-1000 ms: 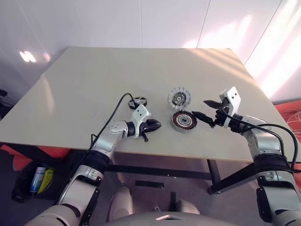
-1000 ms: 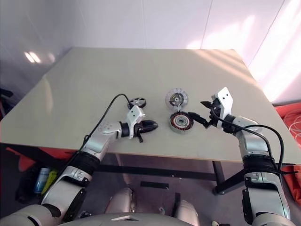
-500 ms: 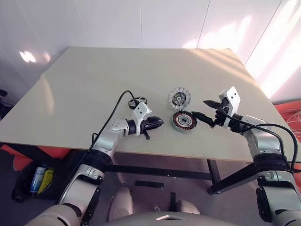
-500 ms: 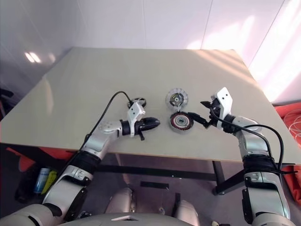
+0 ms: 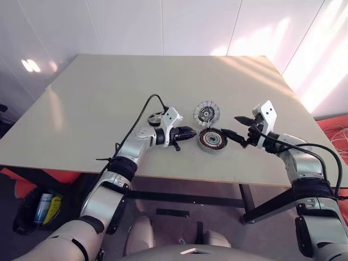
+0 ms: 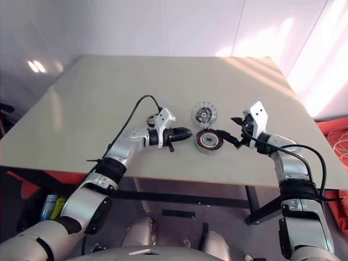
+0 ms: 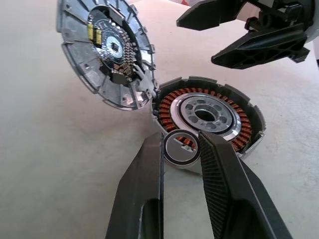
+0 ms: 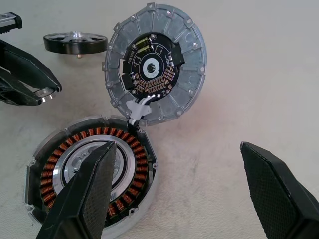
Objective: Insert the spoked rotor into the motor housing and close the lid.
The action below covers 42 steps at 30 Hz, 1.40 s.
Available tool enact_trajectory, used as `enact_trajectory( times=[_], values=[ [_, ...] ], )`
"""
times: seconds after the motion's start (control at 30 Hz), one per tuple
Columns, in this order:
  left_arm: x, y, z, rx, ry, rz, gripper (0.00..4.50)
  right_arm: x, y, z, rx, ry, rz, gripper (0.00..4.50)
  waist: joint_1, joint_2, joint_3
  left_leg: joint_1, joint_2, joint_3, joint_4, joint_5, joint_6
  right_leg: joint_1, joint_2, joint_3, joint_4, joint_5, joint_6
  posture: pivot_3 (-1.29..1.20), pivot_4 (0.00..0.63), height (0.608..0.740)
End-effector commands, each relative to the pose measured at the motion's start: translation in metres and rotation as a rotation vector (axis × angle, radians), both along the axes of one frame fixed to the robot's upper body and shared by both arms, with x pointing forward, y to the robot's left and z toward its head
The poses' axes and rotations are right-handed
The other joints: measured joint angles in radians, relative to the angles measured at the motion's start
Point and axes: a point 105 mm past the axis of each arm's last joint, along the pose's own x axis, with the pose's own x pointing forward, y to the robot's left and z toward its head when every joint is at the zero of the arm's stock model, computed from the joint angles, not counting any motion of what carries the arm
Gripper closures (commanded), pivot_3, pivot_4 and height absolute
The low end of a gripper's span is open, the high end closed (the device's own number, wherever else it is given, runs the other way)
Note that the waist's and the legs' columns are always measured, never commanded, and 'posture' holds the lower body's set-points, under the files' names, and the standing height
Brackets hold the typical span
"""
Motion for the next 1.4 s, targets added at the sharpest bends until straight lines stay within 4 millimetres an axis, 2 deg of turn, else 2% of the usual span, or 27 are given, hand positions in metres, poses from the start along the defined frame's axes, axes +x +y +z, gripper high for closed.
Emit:
enact_trajectory(
  times=[0.03,0.57,0.8,1.4],
  values=[
    [0.003,-0.011,0.023,-0.054,-0.032,-0.057,3.8,0.003,0.003,0.016,0.011,-0.075,0.005,0.0,0.0,0.0,0.0,0.0,0.0,0.0,0.0,0.0,0.0,0.0,0.0,0.0,0.0,0.0,0.0,0.0,0.0,0.74],
    [0.001,-0.04,0.017,0.021,-0.049,-0.163,3.8,0.001,0.003,0.014,0.018,-0.088,-0.009,0.0,0.004,-0.001,0.0,0.0,-0.004,0.0,0.0,0.0,0.001,0.001,-0.001,0.0,0.0,0.0,0.0,0.0,0.0,0.74],
    [0.003,-0.052,0.022,0.038,-0.075,-0.174,3.8,-0.001,0.002,0.015,0.019,-0.093,-0.018,0.0,0.006,-0.001,0.001,0.0,-0.004,0.0,0.0,0.002,0.005,0.001,-0.002,-0.001,0.0,0.0,0.0,0.0,0.0,0.74],
    [0.0,-0.058,0.006,0.112,-0.081,-0.184,3.8,-0.002,0.001,0.015,0.019,-0.099,-0.029,0.0,0.006,-0.001,0.001,-0.001,-0.005,0.0,0.0,0.002,0.008,0.001,-0.006,-0.002,0.0,0.001,0.001,0.0,0.0,0.74]
  ],
)
